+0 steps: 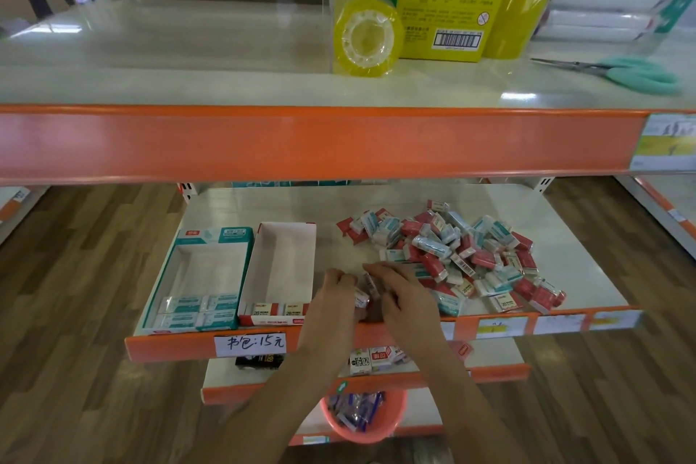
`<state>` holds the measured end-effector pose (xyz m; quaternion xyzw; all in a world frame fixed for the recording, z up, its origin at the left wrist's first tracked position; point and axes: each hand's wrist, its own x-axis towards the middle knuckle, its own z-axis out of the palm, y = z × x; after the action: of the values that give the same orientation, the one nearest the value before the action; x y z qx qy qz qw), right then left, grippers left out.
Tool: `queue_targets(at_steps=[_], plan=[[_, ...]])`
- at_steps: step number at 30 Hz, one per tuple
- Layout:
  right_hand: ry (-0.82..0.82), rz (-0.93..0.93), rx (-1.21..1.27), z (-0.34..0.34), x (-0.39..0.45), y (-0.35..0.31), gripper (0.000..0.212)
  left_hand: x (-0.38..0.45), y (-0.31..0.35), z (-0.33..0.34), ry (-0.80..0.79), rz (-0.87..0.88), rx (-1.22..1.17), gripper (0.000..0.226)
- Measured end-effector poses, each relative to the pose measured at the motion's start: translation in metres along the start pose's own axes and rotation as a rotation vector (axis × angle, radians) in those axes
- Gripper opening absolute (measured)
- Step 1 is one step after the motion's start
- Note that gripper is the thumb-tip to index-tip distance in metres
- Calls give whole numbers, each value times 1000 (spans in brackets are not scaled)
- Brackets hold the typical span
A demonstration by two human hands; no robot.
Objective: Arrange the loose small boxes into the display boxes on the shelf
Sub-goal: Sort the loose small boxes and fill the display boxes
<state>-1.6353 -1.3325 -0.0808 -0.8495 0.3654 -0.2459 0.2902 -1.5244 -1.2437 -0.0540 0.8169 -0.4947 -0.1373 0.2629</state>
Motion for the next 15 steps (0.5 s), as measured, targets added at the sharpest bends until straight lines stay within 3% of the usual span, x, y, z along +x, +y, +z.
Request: queue_targets(at_steps=[9, 15], plan=[[-152, 9, -1, -8, 3, -1, 43, 1, -3, -24, 48, 147, 182, 29], [-225, 56, -74, -8, 8, -5, 46, 4, -17, -38, 57, 149, 267, 37]])
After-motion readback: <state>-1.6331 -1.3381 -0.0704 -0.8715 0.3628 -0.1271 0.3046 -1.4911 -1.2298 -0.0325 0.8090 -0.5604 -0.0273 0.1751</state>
